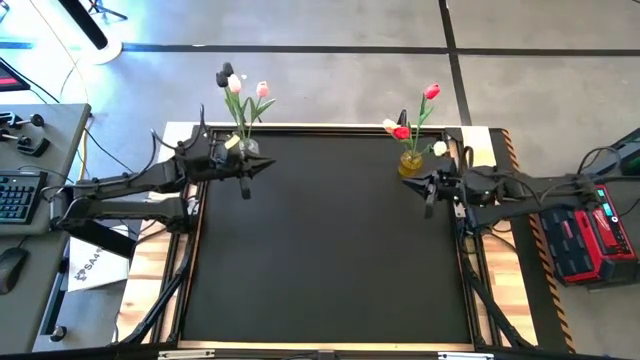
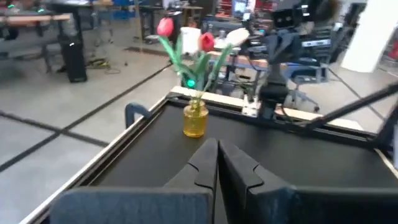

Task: Sort flowers into vase by color
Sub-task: Return to Home Position

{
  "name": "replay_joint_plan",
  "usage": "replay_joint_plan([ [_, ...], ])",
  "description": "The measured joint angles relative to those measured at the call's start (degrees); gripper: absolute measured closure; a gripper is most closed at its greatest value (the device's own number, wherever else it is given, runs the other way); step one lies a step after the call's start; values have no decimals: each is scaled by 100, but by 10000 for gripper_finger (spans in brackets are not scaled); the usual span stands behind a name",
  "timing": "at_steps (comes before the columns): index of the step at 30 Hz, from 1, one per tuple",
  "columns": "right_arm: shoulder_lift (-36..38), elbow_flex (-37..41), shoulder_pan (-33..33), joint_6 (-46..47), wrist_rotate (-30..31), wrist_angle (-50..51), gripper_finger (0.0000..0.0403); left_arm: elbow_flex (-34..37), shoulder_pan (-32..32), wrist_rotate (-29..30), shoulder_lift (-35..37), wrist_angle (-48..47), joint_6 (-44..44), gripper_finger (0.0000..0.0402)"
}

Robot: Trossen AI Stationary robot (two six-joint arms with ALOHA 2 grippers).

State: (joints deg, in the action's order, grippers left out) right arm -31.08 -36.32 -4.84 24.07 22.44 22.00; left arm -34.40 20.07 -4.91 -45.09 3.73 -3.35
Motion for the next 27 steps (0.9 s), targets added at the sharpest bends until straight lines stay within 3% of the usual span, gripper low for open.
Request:
replay_joint_plan([
  [5,123,263,-49,-703,-161,-785,402,501,-336,499,-159,946,-164,401],
  [10,402,507,-187,-1789,-462,-819,403,1049,-551,569,-213,1716,-515,401],
  [21,1837,838,-190,-2407,-343,-724,403,1526,-360,533,741,1385,-56,401],
  [27,2225,1672,-190,-2396,-348,-1348,403,2170,-268,521,1153,1411,-284,401],
])
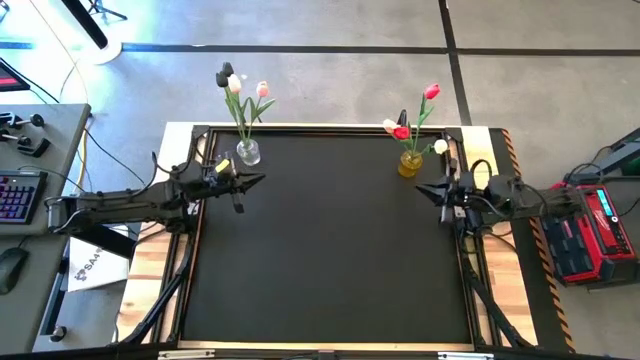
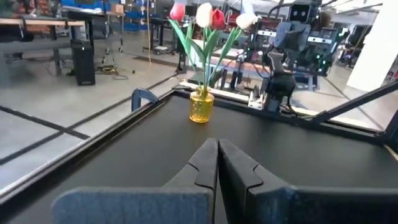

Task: Sort flowers into vase by color
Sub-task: Return to Home Position

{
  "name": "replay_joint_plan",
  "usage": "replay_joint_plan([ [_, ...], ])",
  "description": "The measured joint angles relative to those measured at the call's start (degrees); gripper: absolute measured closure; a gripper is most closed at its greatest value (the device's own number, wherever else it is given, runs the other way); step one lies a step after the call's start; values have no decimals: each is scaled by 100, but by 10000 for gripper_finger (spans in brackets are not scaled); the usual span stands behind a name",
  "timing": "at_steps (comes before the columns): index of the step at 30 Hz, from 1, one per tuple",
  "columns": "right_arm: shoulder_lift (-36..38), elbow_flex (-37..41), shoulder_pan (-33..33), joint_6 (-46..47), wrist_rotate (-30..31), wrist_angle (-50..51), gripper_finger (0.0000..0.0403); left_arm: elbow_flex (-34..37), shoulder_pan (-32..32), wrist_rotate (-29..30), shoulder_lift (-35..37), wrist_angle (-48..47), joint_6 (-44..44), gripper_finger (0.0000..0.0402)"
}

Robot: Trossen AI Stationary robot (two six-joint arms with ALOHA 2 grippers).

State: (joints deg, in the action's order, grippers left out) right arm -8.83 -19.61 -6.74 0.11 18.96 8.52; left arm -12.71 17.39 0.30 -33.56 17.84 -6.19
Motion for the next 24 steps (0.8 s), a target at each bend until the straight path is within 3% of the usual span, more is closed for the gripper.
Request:
replay_joint_plan([
  [5,181,707,0,205,-108,-1087,403,271,0,2,329,-64,-111,401],
  [19,846,816,2,270,89,-53,403,291,-2,-115,1693,-1573,238,401],
  [24,849,1079,2,515,24,-338,403,654,-26,-316,2072,-1416,92,401],
])
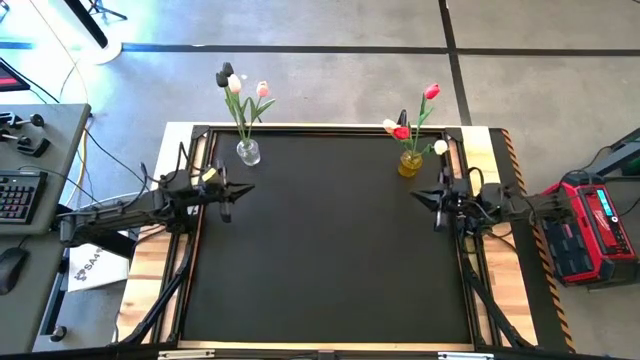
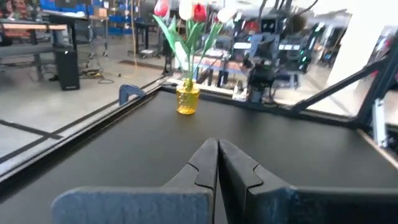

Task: Sort flowers into vase by color
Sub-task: Return to Home Position

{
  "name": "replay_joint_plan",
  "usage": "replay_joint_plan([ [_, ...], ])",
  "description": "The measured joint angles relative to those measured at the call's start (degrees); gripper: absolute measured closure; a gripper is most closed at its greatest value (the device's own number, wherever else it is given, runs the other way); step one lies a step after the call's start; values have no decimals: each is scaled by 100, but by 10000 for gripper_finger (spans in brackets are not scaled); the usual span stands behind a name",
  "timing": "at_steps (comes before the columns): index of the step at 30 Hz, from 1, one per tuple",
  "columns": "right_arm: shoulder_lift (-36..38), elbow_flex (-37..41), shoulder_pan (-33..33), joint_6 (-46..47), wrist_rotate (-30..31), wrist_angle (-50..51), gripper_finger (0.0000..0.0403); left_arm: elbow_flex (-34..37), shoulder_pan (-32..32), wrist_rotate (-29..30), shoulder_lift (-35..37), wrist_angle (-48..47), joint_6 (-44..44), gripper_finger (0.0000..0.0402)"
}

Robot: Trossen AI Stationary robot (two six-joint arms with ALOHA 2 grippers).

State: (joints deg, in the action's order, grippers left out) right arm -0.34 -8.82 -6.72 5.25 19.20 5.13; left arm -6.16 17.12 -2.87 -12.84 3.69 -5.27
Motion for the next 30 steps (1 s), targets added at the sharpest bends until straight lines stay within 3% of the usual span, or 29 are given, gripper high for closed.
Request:
replay_joint_plan([
  [6,7,543,0,259,-35,-953,403,504,-4,-122,221,646,-365,401],
  [16,0,824,0,653,-2,-1020,403,543,-2,-356,264,16,-107,401],
  [30,7,824,0,394,-17,-1321,403,539,-232,-565,264,313,-307,401],
])
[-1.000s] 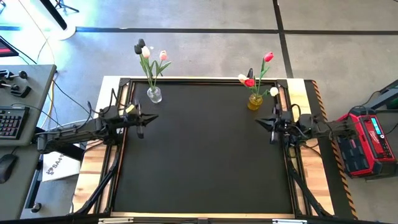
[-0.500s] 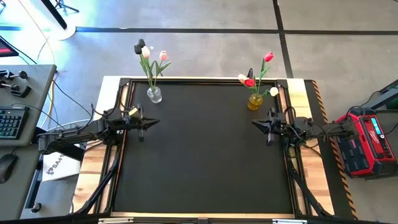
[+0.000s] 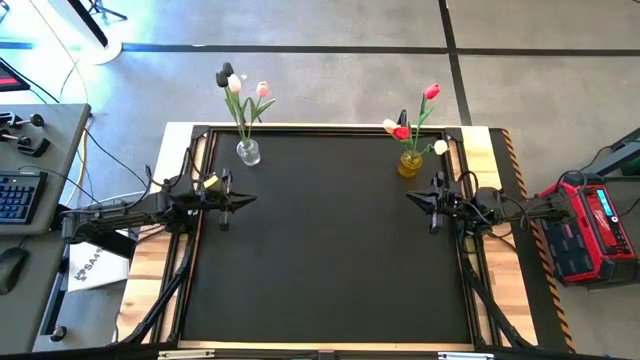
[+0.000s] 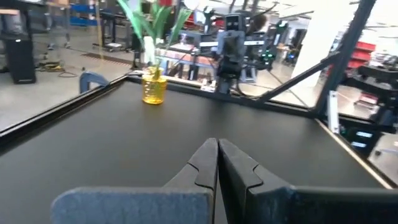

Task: Sort flowers into vase by color
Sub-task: Return to Home Position

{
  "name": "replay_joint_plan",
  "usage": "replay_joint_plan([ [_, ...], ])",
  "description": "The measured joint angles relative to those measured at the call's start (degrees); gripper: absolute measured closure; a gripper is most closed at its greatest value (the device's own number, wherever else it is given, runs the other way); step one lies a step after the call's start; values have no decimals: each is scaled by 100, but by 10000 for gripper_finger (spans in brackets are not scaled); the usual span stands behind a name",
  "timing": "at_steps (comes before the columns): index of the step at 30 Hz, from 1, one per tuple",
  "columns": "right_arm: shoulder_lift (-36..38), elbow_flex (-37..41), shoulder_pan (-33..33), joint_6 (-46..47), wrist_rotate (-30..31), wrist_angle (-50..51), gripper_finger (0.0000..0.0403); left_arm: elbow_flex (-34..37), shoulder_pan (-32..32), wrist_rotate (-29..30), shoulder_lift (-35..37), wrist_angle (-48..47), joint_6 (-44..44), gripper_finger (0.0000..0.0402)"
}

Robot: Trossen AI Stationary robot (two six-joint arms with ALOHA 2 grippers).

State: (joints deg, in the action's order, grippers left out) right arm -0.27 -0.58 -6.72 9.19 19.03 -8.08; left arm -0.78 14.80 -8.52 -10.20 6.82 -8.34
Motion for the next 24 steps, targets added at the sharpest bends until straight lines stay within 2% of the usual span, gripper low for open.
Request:
replay_joint_plan([
  [7,-2,0,-2,202,-101,0,403,-2,-454,105,0,-84,191,401],
  [11,-2,0,-1,449,-110,18,403,-2,-759,144,18,-424,-25,401],
  [15,-3,0,-2,506,-283,186,403,-2,-1034,612,102,-559,232,401],
  [24,-4,-114,-2,211,-303,227,403,-101,-1075,924,713,-860,667,401],
])
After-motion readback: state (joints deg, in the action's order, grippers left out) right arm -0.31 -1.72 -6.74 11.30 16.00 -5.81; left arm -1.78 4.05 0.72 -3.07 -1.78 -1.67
